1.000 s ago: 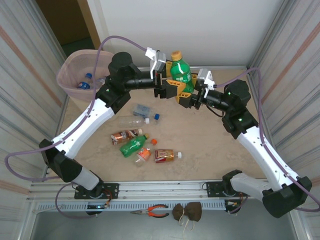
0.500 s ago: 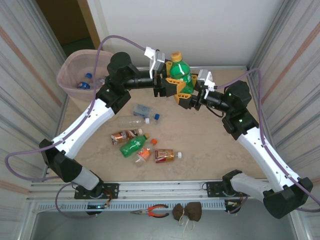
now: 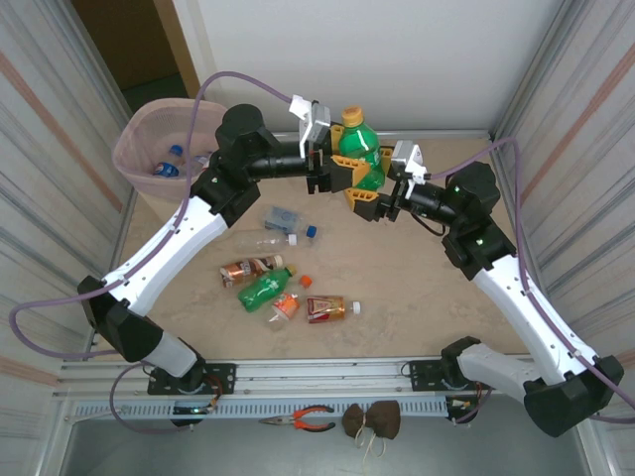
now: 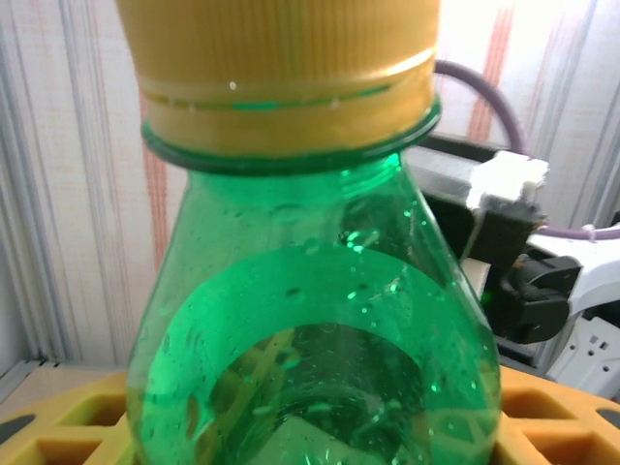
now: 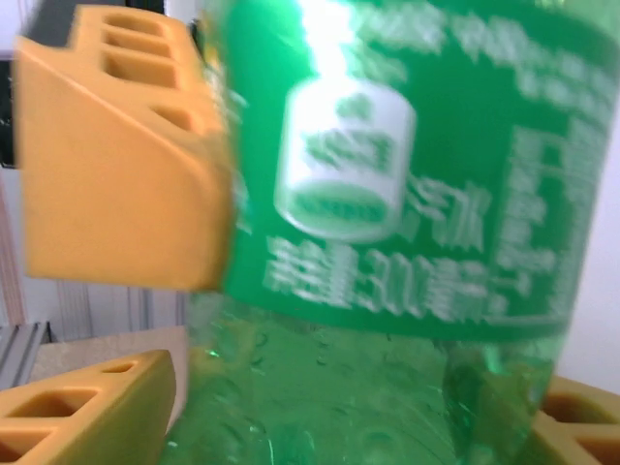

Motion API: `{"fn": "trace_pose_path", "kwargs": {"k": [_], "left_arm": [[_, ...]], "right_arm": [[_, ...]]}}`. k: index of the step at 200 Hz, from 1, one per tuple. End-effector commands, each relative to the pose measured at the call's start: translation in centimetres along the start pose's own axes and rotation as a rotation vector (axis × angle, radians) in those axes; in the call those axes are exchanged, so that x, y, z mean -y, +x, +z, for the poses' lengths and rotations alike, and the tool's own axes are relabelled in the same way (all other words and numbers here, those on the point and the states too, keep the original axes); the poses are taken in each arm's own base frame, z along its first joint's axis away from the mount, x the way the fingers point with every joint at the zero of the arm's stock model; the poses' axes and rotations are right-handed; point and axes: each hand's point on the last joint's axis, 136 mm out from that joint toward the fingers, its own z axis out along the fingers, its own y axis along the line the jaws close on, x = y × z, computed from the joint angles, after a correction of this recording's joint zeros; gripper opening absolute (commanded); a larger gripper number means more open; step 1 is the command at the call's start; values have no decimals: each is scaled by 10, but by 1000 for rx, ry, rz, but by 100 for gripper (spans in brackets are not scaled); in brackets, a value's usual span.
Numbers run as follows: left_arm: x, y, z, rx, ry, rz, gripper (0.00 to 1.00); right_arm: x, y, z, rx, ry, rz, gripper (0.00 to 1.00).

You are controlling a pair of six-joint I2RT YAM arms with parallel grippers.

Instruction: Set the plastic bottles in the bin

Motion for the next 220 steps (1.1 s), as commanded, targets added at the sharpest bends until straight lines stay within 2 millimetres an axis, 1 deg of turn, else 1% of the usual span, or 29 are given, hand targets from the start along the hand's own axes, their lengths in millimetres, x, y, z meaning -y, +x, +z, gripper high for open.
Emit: {"fn": "trace_pose_path", "kwargs": {"k": [1,10,12,15,33,53,79,109,128,161,199,220], "left_arm": [[1,-16,-9,-8,-77,72,57],[-3,-15,-11,-21,-104,76,57],[-4,-16,-11,-22,-111,77,57],[-6,-15,-12,-28,-123,76,57],[-17,-14,-18,-53,-190,70,56],[-31,-14,-30,-82,-272,73,56],[-51,-14,-53,-144,-397,85,56],[-77,-19,-93,-227,-575,102,56],[-95,-22,-123,-278,-691,96,55],[-126,-30,-181,-326,-880,45,53],[-152,-31,-243,-384,-1063,19,52],[-165,-29,-274,-413,-1158,16,52]], "right_arm": [[-4,-13,-8,14,25,-42,78],[-3,-8,-8,2,31,-35,81],[-6,-15,-13,15,34,-47,81],[-7,-17,-15,18,35,-51,82],[-9,-14,-19,2,49,-52,85],[-8,-11,-24,-17,70,-60,86],[-5,-8,-29,-37,109,-72,87],[-2,-6,-32,-52,133,-81,88],[-1,-5,-32,-57,138,-80,88],[0,-4,-30,-60,133,-82,87],[1,-6,-29,-59,131,-87,87],[1,-7,-28,-60,130,-93,87]]}}
